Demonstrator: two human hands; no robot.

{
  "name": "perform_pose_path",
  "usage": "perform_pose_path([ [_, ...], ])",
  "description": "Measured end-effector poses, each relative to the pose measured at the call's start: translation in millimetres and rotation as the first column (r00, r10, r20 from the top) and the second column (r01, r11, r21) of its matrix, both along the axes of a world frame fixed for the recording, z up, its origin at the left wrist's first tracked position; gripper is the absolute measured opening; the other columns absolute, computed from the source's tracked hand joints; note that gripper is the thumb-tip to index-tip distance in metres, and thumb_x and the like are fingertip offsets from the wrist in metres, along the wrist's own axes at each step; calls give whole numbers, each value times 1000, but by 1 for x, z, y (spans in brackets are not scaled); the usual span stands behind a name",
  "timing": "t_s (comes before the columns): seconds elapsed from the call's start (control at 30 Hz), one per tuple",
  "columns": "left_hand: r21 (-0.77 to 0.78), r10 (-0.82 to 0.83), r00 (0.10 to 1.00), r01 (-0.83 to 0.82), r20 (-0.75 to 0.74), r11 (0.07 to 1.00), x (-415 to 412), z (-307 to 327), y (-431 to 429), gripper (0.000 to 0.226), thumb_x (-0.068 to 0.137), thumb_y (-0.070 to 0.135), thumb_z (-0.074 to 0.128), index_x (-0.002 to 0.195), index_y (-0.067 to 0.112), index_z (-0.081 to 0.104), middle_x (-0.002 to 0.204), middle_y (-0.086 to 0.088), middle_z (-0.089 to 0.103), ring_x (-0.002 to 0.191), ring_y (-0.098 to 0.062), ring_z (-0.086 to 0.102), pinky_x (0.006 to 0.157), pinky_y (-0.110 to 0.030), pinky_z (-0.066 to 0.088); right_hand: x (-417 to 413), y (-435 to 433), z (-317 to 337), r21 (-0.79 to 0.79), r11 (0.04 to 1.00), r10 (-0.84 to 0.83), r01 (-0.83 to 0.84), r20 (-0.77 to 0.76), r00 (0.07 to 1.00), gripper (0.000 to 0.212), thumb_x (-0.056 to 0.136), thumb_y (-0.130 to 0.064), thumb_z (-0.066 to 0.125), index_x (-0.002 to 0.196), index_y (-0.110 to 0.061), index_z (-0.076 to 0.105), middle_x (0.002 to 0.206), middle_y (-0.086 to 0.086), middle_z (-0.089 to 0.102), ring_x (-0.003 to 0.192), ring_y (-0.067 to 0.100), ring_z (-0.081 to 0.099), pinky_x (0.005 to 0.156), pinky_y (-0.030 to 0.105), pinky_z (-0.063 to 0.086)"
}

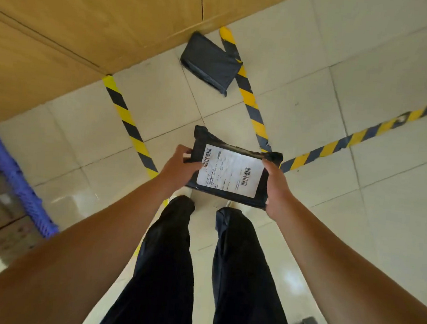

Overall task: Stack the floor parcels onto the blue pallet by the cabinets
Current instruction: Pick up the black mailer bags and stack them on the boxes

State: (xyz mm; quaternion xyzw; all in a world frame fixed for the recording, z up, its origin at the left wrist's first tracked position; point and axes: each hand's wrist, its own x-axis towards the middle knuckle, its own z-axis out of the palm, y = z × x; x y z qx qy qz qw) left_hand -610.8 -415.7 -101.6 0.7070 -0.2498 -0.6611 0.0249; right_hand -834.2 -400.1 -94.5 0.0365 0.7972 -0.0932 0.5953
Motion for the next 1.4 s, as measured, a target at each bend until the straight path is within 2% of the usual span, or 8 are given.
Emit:
perform_pose_path([
  [0.13, -29, 95, 990, -99, -103, 995, 26, 147, 4, 32, 92, 11, 63, 121, 18, 49, 112, -3, 69, 90, -10, 66, 66, -18, 45, 14, -5, 164, -82, 995, 51, -52, -14, 999, 38, 92, -50, 56, 118, -23, 60, 102, 4, 71, 89, 22, 64, 76, 37, 51],
  [0.33, -164, 175, 964, -210, -202, 964, 59, 291, 27, 54, 64, 27, 81, 113, 28, 59, 117, -4, 68, 111, -20, 64, 97, -38, 47, 8, -8, 256, -241, 940, 227, -241, -85, 970, 72, 64, -62, 58, 120, -18, 59, 112, 11, 67, 100, 31, 65, 90, 49, 54],
  [0.53, -330, 467, 872, -489, -148, 808, 94, 382, 110, 51, 61, 9, 77, 110, 17, 66, 105, -8, 70, 88, -13, 72, 81, -34, 50, 59, 8, 326, -367, 834, 485, -411, 134, 864, 30, 91, -26, 66, 114, -8, 57, 98, 9, 67, 80, 22, 62, 65, 33, 46],
  [0.73, -369, 674, 734, -651, -85, 663, 123, 426, 237, 59, 68, 21, 81, 125, 19, 65, 120, -5, 70, 107, -24, 69, 100, -46, 50, 111, 55, 353, -436, 758, 637, -485, 330, 697, 32, 90, -26, 67, 115, -10, 55, 110, 12, 67, 105, 31, 60, 95, 48, 45],
  [1.0, -471, 874, 483, -786, -60, 402, 164, 452, 415, 58, 56, 29, 87, 111, 32, 71, 116, -4, 70, 103, -26, 70, 97, -54, 51, 228, 143, 392, -543, 404, 910, -736, 322, 262, 23, 90, -25, 67, 111, -18, 61, 101, 7, 70, 96, 27, 64, 84, 40, 49],
  [1.17, -536, 895, 438, -776, -81, 332, 229, 451, 516, 67, 53, 27, 90, 116, 18, 69, 119, -12, 67, 102, -32, 68, 95, -51, 54, 324, 223, 400, -585, 276, 954, -762, 264, 142, 30, 87, -25, 71, 116, -23, 62, 109, 5, 72, 104, 28, 64, 83, 40, 51],
  [1.3, -572, 900, 434, -750, -46, 332, 283, 447, 586, 73, 52, 29, 90, 121, 24, 67, 115, -7, 68, 99, -27, 70, 90, -46, 57, 395, 286, 399, -608, 159, 980, -778, 194, 48, 40, 87, -20, 72, 124, -20, 57, 114, 6, 71, 105, 25, 65, 92, 44, 49],
  [1.4, -610, 871, 488, -676, 51, 414, 325, 449, 623, 65, 64, 20, 88, 123, 33, 63, 114, 7, 63, 98, -10, 65, 80, -30, 58, 437, 320, 401, -651, -95, 995, -753, -84, -52, 83, 83, -23, 79, 150, -27, 29, 141, 2, 50, 125, 24, 52, 102, 44, 42],
])
